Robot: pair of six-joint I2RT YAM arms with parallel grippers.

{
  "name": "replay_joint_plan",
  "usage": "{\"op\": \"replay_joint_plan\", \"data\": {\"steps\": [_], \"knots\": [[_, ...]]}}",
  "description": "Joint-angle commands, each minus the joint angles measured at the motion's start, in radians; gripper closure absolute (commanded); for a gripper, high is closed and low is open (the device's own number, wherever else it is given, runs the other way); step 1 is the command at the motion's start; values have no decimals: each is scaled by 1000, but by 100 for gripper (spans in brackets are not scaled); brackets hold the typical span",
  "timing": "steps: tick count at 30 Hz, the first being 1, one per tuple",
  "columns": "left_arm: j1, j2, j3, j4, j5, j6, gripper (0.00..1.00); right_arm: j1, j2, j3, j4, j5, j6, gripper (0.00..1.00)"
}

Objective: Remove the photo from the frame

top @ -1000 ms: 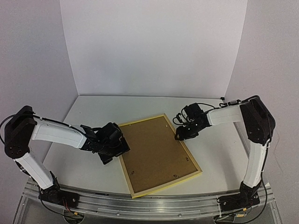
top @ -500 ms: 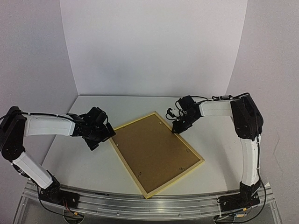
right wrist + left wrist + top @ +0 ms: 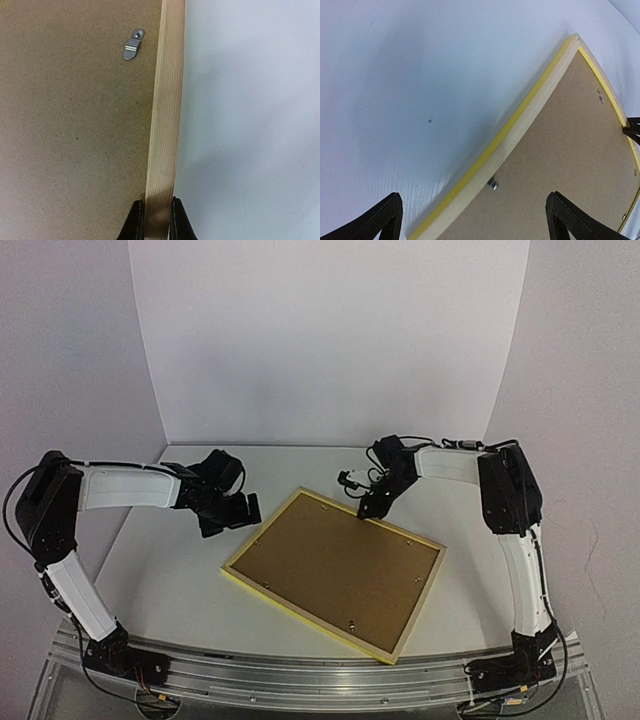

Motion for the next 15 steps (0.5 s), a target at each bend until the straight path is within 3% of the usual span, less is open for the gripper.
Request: {"op": "replay_joint_plan", "data": {"steps": [1, 6, 12, 15], "knots": [[10, 101, 94, -22, 128, 186, 1, 15, 78, 74, -98, -55, -265, 100], [10, 161, 109, -40, 197, 219, 7, 15, 122, 134, -101, -53, -242, 100], [-9, 97, -11, -2, 311, 199, 10, 14, 105, 108, -98, -39, -218, 99], [-58, 77, -48, -48, 290, 166, 13, 15, 98, 100, -97, -34, -223, 99]]}}
